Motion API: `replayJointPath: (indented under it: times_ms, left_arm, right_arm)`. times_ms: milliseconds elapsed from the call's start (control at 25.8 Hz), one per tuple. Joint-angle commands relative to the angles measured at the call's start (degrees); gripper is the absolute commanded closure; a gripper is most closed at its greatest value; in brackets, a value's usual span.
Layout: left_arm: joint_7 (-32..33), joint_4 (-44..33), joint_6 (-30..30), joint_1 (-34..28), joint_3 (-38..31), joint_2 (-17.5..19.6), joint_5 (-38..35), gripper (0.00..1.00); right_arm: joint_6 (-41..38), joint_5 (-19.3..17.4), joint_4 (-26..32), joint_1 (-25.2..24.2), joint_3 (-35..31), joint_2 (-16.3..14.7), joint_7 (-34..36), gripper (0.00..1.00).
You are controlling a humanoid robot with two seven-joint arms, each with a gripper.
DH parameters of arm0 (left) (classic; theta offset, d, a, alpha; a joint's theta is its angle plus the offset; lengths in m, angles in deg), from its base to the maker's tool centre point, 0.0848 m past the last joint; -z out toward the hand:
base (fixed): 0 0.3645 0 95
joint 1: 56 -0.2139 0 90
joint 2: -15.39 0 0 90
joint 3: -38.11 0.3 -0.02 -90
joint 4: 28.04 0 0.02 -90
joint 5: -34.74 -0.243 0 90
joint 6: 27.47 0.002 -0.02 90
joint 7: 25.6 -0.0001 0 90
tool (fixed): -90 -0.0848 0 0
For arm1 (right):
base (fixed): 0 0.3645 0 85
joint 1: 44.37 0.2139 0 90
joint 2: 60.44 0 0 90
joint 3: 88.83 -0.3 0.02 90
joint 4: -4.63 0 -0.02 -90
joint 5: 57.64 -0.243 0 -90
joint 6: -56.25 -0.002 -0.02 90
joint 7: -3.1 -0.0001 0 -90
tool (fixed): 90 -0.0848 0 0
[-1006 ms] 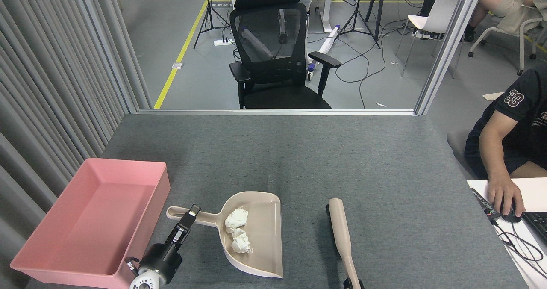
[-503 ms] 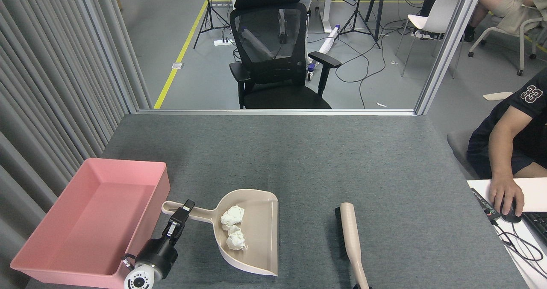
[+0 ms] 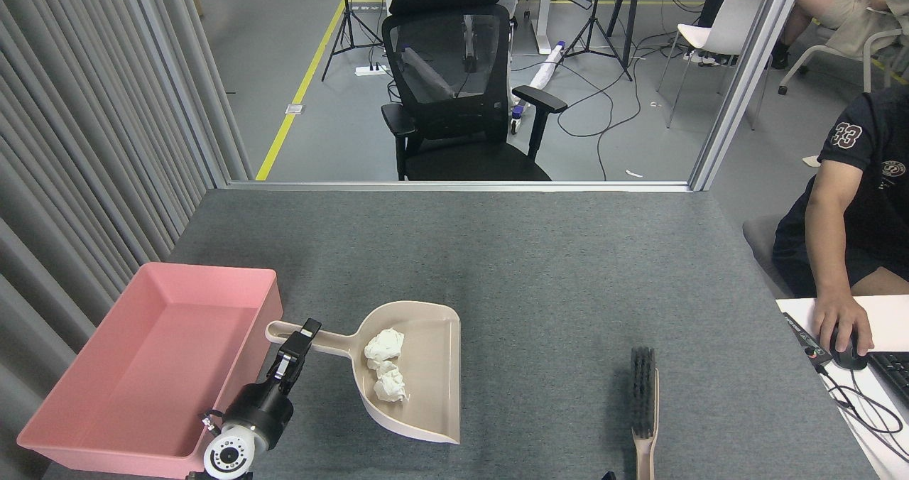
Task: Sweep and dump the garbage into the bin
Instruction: 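Move the brush away from the dustpan with the right gripper, then lift the dustpan with the left gripper over the pink bin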
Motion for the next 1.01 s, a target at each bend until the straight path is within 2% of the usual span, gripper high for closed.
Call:
replayJointPath:
  times_ms: [0,271,464,619,967]
  left_arm:
    - [0.0,-0.3,0.2,0.4,-0.1,0.1,0.0,0.82]
    - [0.1,-3.2,3.7,0.7,0.0,1.0,3.6,0.83]
    - [0.1,-5.8,4.5,0.7,0.0,3.3,4.3,0.83]
    - [0.1,-8.3,7.5,0.6,0.0,5.3,7.4,0.83]
    - [0.2,-9.0,8.6,-0.1,-1.8,10.9,13.0,0.83]
  right_arm:
    - [-0.4,-0.1,0.1,-0.1,-0.8,0.0,0.0,0.02]
    - [-0.4,-0.1,0.9,0.3,-1.5,0.2,0.0,0.02]
    - [-0.4,-0.1,3.2,0.4,-1.5,0.5,0.5,0.02]
    - [0.0,0.0,5.3,0.7,-1.4,0.6,0.0,0.02]
    - [3.3,1.2,7.0,0.7,-1.5,-0.3,0.2,0.02]
